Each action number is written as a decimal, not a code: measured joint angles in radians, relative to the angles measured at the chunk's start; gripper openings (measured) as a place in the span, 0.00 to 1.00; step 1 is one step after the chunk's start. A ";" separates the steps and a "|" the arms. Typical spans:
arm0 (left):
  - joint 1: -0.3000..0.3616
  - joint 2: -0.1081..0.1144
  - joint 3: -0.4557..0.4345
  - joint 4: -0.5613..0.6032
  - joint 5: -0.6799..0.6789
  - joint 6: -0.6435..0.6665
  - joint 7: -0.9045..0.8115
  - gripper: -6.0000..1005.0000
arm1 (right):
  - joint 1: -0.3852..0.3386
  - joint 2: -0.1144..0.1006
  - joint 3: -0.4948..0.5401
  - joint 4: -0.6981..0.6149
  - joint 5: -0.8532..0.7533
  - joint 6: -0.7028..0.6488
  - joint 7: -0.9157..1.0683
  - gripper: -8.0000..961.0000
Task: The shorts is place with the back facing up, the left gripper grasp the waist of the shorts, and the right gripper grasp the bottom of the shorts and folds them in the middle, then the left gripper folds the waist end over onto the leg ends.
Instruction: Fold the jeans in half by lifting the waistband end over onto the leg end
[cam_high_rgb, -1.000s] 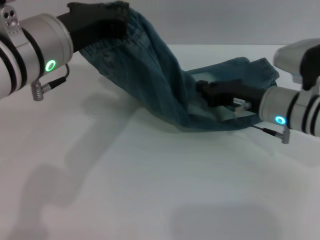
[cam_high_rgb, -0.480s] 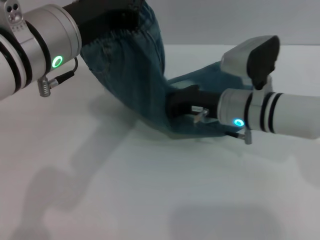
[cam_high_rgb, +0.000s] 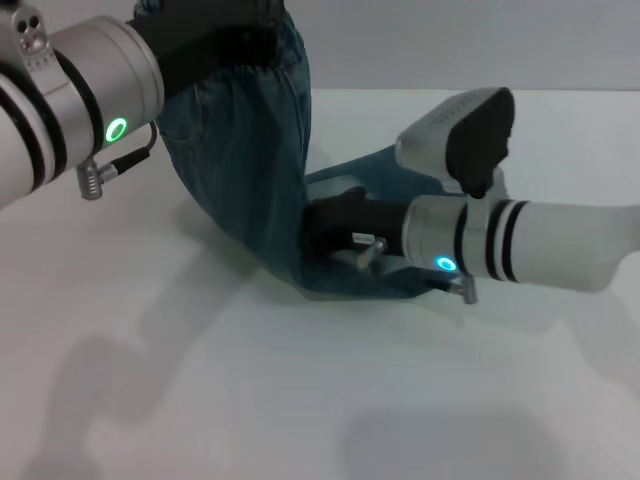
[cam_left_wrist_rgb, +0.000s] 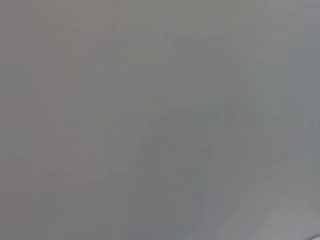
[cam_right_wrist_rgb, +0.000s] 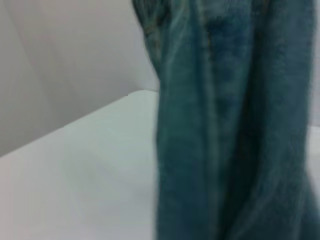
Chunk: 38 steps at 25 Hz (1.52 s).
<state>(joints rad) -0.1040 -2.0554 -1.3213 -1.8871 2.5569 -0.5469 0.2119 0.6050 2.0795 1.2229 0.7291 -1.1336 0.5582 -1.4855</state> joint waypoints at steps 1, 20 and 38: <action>0.002 0.000 0.000 0.002 0.000 0.000 0.002 0.03 | 0.000 0.000 0.000 0.000 0.000 0.000 0.000 0.01; 0.006 0.000 0.009 -0.003 -0.059 0.003 0.076 0.03 | -0.070 0.005 0.067 0.027 -0.010 -0.007 -0.016 0.01; 0.006 0.000 0.010 -0.002 -0.089 0.016 0.105 0.03 | 0.089 0.011 -0.221 0.024 0.135 -0.131 -0.006 0.01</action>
<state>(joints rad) -0.0980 -2.0555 -1.3115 -1.8895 2.4676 -0.5309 0.3165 0.6943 2.0908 1.0019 0.7536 -0.9991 0.4275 -1.4915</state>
